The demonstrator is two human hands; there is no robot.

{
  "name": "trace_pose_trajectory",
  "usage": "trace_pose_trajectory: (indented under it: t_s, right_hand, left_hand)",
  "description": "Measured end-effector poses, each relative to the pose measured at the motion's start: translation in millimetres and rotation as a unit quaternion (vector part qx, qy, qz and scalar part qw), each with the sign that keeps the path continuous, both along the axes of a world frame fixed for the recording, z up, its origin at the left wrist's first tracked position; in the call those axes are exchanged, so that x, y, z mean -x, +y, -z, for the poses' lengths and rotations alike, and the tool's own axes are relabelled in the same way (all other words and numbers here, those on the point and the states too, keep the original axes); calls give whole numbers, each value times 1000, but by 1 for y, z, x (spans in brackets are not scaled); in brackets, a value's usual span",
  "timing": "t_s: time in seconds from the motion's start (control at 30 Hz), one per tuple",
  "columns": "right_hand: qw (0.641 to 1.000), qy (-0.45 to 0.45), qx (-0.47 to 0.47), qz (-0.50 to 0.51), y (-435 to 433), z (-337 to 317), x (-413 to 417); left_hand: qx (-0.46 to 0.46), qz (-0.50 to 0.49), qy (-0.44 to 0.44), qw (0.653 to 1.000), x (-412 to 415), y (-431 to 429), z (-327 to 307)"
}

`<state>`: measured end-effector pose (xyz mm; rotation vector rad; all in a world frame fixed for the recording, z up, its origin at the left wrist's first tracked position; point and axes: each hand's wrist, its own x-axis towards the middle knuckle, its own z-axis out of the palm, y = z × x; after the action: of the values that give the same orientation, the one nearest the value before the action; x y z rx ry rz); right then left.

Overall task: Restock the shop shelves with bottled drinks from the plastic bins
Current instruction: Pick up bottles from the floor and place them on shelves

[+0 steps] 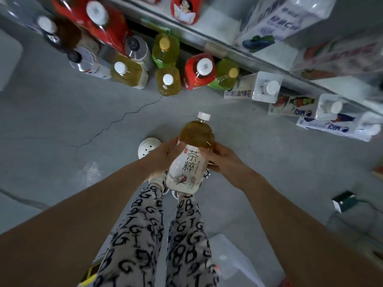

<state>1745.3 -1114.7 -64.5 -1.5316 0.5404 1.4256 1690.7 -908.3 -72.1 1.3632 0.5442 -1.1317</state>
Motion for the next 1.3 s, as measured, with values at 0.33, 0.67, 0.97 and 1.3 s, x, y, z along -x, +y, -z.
trace_pose_trajectory:
  t_s: [0.33, 0.67, 0.97, 1.3]
  right_hand:
    - [992, -108, 29, 52, 19, -164, -11]
    - [981, -194, -1, 21, 20, -352, -36]
    - [949, -312, -37, 37, 17, -486, -71]
    - [905, -422, -55, 14, 21, -595, -102]
  left_hand:
    - [-63, -17, -66, 996, -20, 10, -171]
    - [-160, 34, -181, 970, -44, 11, -357]
    - [-195, -6, -303, 933, -72, 4, -500]
    - [-152, -94, -356, 917, -107, 16, -590]
